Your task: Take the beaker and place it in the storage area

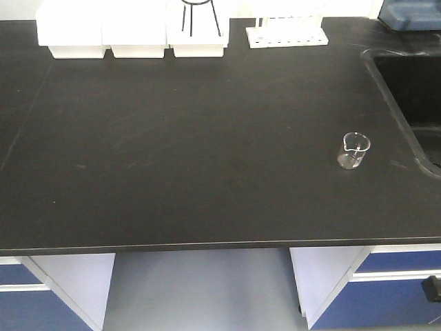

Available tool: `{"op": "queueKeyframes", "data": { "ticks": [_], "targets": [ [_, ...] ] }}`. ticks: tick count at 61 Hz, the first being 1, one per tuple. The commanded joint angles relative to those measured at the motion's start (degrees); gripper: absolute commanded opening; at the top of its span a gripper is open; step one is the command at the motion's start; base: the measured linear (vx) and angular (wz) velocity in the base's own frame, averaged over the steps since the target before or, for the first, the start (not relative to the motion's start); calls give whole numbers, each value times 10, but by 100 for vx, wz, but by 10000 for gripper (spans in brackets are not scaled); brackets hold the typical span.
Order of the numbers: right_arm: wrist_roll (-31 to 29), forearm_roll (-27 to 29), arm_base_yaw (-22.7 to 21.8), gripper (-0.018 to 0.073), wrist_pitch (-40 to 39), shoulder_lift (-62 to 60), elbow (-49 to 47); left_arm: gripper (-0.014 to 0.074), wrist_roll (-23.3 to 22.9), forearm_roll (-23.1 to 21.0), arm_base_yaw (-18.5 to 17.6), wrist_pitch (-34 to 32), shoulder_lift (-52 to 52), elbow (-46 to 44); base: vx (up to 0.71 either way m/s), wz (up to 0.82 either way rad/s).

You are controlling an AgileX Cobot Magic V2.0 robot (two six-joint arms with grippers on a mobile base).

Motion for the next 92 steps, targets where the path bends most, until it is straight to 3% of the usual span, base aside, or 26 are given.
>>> {"op": "queueKeyframes", "data": {
  "ticks": [1,25,37,44,54,68,92],
  "targets": [
    [-6,-6,-3,-8,-46,-9,5,-8,-3,-3,-4,-48,-10,13,0,0],
    [-7,-6,-3,-8,-52,-9,5,-8,-3,-3,-4,-48,-10,13,0,0],
    [-11,-6,-3,-8,-148,-9,-9,-8,-3,-3,-4,-48,-10,13,0,0],
    [-20,-6,-3,-8,-148,6,-74,-8,-3,-3,-4,-48,-10,13,0,0],
    [-89,-6,-3,-8,-133,124,-211,-8,-3,-3,-4,-48,-10,13,0,0],
    [-87,-6,-3,-8,-134,327,-359,-8,-3,-3,-4,-48,-10,13,0,0],
    [-75,0,-3,-2,-227,404,-377,-8,-3,-3,-4,-48,-10,13,0,0]
  ]
}}
